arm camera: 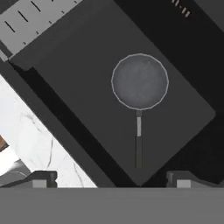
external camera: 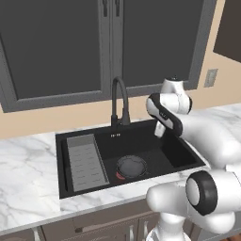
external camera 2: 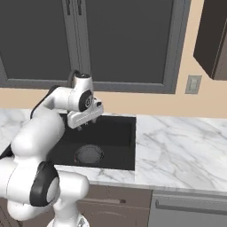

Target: Move the pot and pan from the stove into the sink.

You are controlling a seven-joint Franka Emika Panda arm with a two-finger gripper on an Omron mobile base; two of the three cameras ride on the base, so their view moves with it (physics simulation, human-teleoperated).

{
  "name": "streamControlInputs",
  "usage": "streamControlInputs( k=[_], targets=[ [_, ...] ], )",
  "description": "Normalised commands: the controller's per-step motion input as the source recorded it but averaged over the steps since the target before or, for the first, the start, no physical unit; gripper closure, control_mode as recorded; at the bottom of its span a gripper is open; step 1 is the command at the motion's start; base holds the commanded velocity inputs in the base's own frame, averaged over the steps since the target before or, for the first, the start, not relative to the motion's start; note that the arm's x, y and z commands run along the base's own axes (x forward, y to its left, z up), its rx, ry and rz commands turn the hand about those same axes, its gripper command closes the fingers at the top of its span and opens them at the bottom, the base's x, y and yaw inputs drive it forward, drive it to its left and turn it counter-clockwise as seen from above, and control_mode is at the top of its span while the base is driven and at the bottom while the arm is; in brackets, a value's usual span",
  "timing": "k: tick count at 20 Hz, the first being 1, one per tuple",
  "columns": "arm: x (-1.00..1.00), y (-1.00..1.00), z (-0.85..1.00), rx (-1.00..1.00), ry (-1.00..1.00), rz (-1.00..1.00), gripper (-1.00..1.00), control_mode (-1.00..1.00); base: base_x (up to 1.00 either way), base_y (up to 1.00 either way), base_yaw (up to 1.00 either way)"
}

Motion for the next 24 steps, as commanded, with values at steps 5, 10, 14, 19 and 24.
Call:
streamControlInputs(
  k=[5,10,14,19,24],
  targets=[
    [-0.96,-0.41,0.20,0.03,-0.26,0.02,-1.00,-1.00,0.00,0.00,0.00],
    [-0.65,-0.21,0.22,0.05,-0.40,0.04,-1.00,-1.00,0.00,0.00,0.00],
    [-0.40,-0.12,0.24,0.08,-0.49,0.06,-1.00,-1.00,0.00,0.00,0.00],
    [-0.39,-0.05,0.20,0.04,-0.48,0.07,-1.00,-1.00,0.00,0.00,0.00],
    [-0.06,0.00,0.00,0.00,-0.04,0.02,-1.00,-1.00,0.00,0.00,0.00]
  ],
)
